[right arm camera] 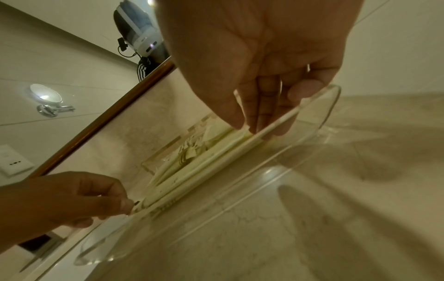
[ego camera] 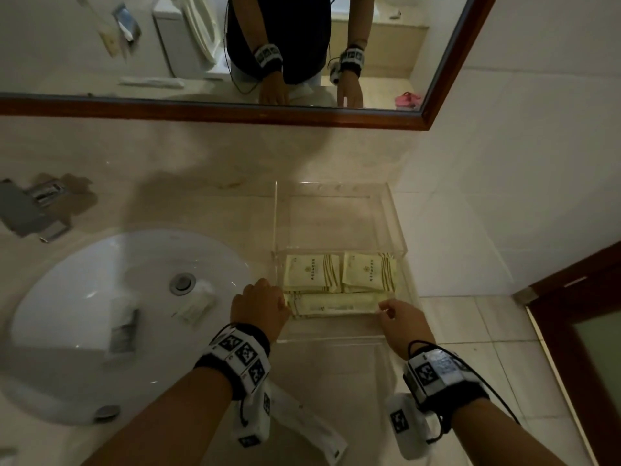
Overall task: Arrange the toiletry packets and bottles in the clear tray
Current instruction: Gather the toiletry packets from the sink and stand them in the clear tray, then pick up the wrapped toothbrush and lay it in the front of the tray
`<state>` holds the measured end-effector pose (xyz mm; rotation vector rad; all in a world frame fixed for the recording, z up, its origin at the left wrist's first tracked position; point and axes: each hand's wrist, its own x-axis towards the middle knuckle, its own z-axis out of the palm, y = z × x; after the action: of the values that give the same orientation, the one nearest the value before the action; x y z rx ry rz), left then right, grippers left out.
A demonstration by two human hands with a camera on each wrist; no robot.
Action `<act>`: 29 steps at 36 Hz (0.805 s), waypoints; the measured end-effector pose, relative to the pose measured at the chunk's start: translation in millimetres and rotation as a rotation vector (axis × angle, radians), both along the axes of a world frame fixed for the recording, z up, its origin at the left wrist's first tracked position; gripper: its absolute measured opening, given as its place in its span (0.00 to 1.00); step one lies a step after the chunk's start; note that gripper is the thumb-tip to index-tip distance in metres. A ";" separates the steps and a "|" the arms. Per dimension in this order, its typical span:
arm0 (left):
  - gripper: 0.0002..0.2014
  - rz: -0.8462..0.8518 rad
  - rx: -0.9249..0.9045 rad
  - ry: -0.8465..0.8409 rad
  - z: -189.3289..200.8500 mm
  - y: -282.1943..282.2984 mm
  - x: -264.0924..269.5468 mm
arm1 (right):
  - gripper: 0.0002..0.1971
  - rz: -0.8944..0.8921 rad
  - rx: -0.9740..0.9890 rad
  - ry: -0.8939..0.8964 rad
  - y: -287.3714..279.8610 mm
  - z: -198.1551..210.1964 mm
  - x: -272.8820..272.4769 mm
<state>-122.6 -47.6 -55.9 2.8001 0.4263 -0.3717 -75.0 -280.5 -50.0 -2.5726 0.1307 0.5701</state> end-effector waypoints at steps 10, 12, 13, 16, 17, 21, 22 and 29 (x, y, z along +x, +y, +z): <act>0.03 0.077 -0.349 -0.022 23.6 13.9 -4.7 | 0.11 0.009 0.088 -0.087 0.2 12.1 -6.9; 0.02 0.050 -0.400 0.000 29.4 16.6 -9.6 | 0.10 0.053 0.090 -0.104 3.7 16.2 -8.9; 0.02 0.038 -0.415 0.003 32.2 17.9 -12.3 | 0.09 0.069 0.095 -0.113 6.2 18.1 -10.0; 0.02 0.039 -0.446 -0.025 40.0 23.4 -21.2 | 0.08 0.121 0.101 -0.129 16.8 23.0 -13.0; 0.03 0.046 -0.452 -0.039 42.2 25.5 -24.4 | 0.08 0.140 0.104 -0.133 20.9 24.4 -14.0; 0.06 0.042 -0.442 -0.069 46.4 36.4 -38.5 | 0.09 0.215 0.140 -0.149 38.6 31.2 -20.2; 0.07 0.037 -0.432 -0.071 47.0 39.3 -42.8 | 0.09 0.231 0.151 -0.159 42.9 32.3 -22.2; 0.09 -0.049 -0.409 -0.023 40.7 52.7 -75.8 | 0.08 0.360 0.220 -0.080 63.6 31.2 -55.9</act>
<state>-198.4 5.0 -15.2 2.4165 0.2438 -0.3872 -130.9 -217.0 -18.7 -2.4086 -0.4084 0.5728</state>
